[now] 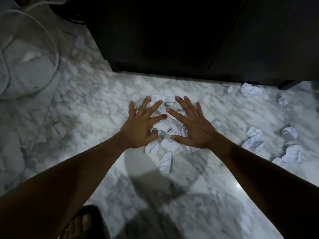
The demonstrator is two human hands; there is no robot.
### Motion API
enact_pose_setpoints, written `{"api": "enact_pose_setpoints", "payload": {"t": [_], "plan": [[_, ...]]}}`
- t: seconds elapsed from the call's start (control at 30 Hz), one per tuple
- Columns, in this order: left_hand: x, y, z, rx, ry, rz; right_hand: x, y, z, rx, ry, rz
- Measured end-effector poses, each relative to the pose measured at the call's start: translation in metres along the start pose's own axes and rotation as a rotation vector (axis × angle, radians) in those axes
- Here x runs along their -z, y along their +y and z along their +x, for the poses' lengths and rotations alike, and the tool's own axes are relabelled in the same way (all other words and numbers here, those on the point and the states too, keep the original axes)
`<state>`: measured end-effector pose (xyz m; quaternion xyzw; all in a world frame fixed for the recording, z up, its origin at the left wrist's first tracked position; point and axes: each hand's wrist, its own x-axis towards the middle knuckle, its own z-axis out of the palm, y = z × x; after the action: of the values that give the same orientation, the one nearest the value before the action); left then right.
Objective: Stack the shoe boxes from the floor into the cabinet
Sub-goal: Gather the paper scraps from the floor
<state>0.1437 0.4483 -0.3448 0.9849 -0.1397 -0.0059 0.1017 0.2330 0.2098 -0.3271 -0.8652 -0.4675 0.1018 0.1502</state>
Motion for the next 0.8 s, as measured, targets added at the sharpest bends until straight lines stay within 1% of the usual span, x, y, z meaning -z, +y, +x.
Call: {"api": "enact_pose_setpoints", "payload": {"t": [0.07, 0.13, 0.3, 0.4, 0.47, 0.6, 0.7, 0.8], "plan": [[-0.004, -0.005, 0.003, 0.005, -0.056, 0.056, -0.005, 0.005, -0.001, 0.0, -0.039, -0.048], [-0.004, -0.004, 0.003, 0.021, -0.058, 0.074, -0.008, 0.006, -0.004, 0.014, -0.057, -0.072], [-0.001, -0.002, -0.001, 0.019, 0.062, 0.013, -0.011, -0.008, -0.016, 0.062, -0.048, -0.003], [-0.002, -0.002, -0.001, 0.011, 0.084, -0.005, -0.02, -0.026, -0.03, 0.073, -0.059, -0.014], [-0.002, -0.003, 0.0, -0.002, 0.072, 0.021, -0.025, -0.039, -0.035, 0.039, -0.071, -0.047], [-0.003, -0.006, 0.003, -0.004, 0.043, 0.049, -0.035, -0.061, -0.034, -0.106, -0.06, -0.108], [-0.003, -0.008, 0.012, 0.005, 0.067, 0.009, -0.039, -0.064, -0.03, -0.197, 0.007, -0.082], [-0.003, -0.007, 0.02, 0.032, 0.083, -0.031, -0.043, -0.056, -0.03, -0.258, 0.13, -0.003]]}}
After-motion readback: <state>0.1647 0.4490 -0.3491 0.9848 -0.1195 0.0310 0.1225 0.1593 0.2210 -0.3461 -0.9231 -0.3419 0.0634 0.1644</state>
